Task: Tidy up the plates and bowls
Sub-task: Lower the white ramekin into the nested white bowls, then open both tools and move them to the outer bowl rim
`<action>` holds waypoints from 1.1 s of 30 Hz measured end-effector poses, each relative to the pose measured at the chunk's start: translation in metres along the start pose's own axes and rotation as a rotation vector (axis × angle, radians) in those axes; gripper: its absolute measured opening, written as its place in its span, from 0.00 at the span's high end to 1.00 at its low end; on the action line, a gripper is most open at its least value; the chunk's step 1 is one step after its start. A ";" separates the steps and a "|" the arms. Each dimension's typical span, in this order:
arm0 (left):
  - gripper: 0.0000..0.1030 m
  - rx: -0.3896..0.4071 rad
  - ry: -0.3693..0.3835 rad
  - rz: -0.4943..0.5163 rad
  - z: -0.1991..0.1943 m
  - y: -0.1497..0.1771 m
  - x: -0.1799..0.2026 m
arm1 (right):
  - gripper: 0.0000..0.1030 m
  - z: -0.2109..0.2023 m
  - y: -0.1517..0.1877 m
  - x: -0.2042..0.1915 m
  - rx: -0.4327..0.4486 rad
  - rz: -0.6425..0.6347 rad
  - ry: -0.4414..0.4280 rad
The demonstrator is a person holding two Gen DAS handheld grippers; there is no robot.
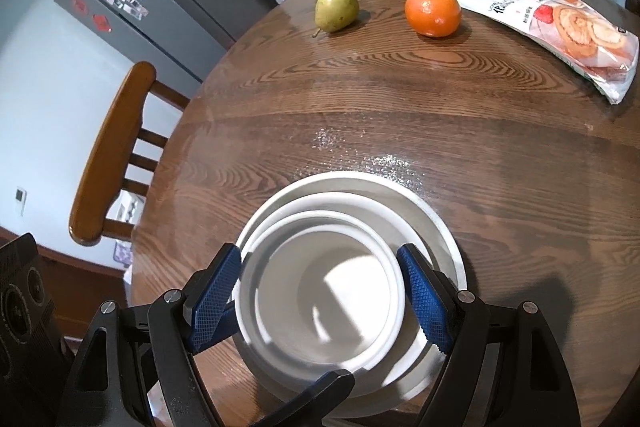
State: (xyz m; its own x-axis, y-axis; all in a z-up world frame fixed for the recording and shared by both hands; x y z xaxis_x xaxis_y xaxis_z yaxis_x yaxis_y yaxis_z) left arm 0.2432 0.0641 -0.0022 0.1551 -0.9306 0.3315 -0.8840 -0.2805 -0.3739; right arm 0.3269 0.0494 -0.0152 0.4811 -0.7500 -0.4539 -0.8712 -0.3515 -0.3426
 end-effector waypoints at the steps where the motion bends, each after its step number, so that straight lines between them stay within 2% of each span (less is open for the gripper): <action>1: 0.36 0.000 -0.001 0.000 0.000 0.000 0.000 | 0.20 0.000 0.000 0.000 0.000 -0.002 0.001; 5: 0.36 -0.004 -0.002 0.001 0.000 0.001 -0.001 | 0.20 -0.001 0.000 0.000 0.000 -0.008 0.005; 13: 0.33 0.018 -0.015 0.013 -0.007 0.003 0.001 | 0.18 -0.014 0.001 -0.007 0.053 -0.066 0.090; 21: 0.26 0.091 -0.025 0.028 -0.023 0.005 0.003 | 0.18 -0.029 0.002 -0.004 0.078 -0.060 0.080; 26: 0.25 0.148 -0.029 -0.031 -0.034 0.004 -0.012 | 0.18 -0.041 0.005 -0.002 0.101 -0.049 0.074; 33: 0.24 0.171 -0.069 -0.090 -0.027 0.013 -0.034 | 0.18 -0.050 0.009 0.007 0.124 -0.015 0.068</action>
State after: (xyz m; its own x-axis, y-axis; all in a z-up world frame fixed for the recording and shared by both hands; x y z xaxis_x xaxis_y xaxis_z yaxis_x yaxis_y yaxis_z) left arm 0.2142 0.0987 0.0052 0.2656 -0.9122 0.3120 -0.7783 -0.3939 -0.4890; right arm 0.3174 0.0131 0.0200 0.4829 -0.7829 -0.3922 -0.8430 -0.2945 -0.4501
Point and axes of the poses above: each gripper's, at about its wrist camera, not at the fingertips, and z roughly the way its jaws point, x to its right, y to its underside, the point moved 2 cm from there along z, roughly the way its jaws point, and after that the axes turned 5 degrees about -x, right-handed, at the moved point
